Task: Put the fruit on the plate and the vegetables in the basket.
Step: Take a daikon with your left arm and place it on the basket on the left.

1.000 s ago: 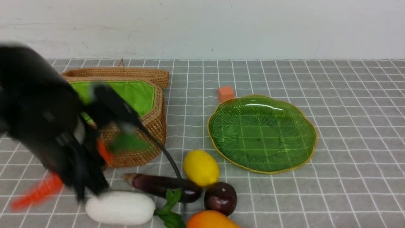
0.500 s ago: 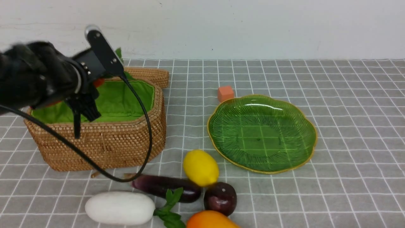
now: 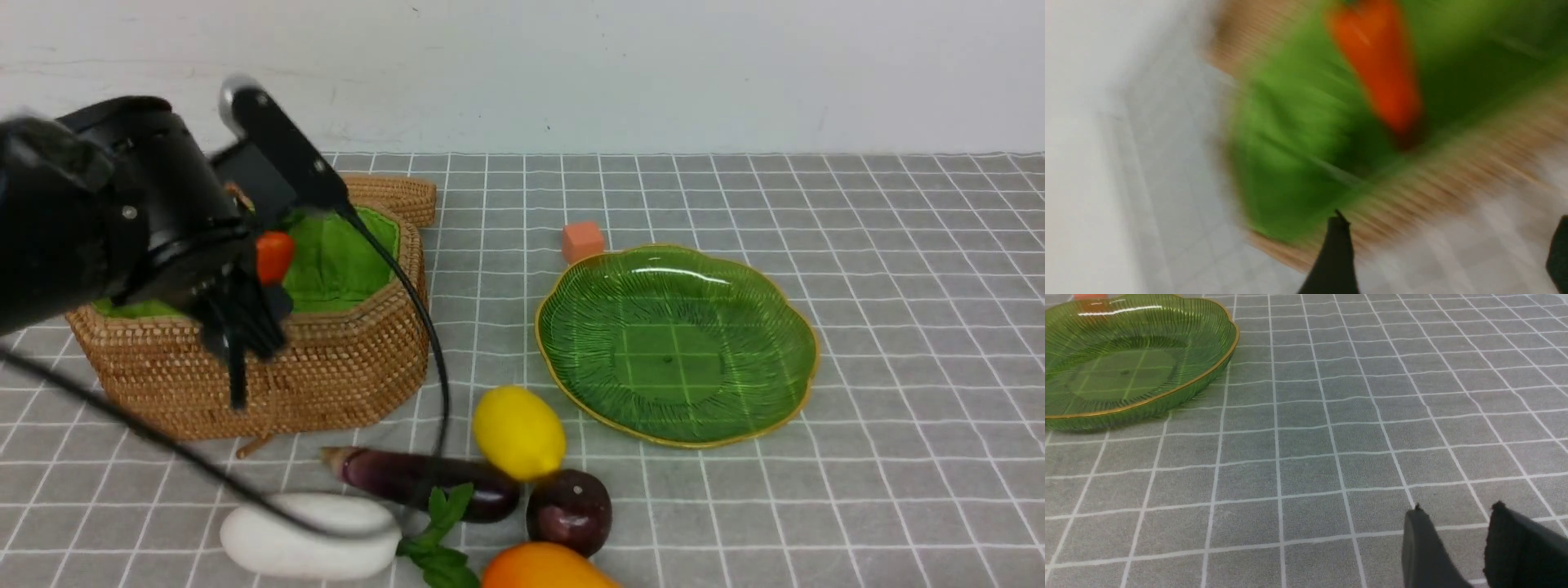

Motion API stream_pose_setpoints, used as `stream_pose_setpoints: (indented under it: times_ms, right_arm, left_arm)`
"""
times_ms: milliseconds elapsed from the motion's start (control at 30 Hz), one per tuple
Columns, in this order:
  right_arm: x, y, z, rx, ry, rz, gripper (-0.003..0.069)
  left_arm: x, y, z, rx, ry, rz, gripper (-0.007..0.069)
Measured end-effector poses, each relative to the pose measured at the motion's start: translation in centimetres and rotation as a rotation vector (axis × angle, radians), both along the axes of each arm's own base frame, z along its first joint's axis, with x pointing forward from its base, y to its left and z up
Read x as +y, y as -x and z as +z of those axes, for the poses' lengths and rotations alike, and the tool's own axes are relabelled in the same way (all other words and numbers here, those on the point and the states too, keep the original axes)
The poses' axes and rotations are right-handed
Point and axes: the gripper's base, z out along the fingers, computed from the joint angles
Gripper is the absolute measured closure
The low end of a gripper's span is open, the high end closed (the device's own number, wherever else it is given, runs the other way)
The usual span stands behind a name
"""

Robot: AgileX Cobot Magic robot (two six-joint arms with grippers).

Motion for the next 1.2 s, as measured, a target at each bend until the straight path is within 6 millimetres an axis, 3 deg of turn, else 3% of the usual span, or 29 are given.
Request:
stream_pose_setpoints:
  times_ms: [33,67,167,200,233,433,767,1033,1133,1200]
  right_arm:
    - [0.0,0.0,0.0,0.000,0.000,0.000,0.0419]
    - [0.0,0.0,0.0,0.000,0.000,0.000,0.0419]
    - [0.0,0.0,0.0,0.000,0.000,0.000,0.0419]
    - [0.0,0.0,0.0,0.000,0.000,0.000,0.0419]
    - [0.0,0.0,0.0,0.000,0.000,0.000,0.0419]
    - [0.0,0.0,0.0,0.000,0.000,0.000,0.0419]
    - [0.0,0.0,0.0,0.000,0.000,0.000,0.0419]
    - [0.0,0.0,0.0,0.000,0.000,0.000,0.0419]
    - [0.0,0.0,0.0,0.000,0.000,0.000,0.0419]
    - [0.0,0.0,0.0,0.000,0.000,0.000,0.0419]
  left_arm:
    - [-0.1,0.2,0.0,0.010,0.015,0.006,0.0017]
    - [-0.8,1.9,-0.7,0.129,0.064,-0.036,0.0039]
    - [-1.7,4.2,-3.1,0.315,0.094,-0.204,0.0073]
    - [-1.7,4.3,-3.3,0.323,0.082,-0.220,0.0074]
    - [-1.7,4.9,-4.7,0.365,0.045,-0.342,0.0081]
    - [-1.9,4.3,-7.1,0.250,-0.062,-0.549,0.0085]
    - [-2.7,2.6,-12.2,0.374,-0.106,-0.532,0.0085]
    - [-2.4,3.4,-11.1,0.457,-0.082,-0.470,0.0097]
    - [-2.4,3.7,-9.1,0.453,-0.051,-0.441,0.0097]
    - [-2.1,3.9,-5.6,0.420,-0.010,-0.422,0.0097]
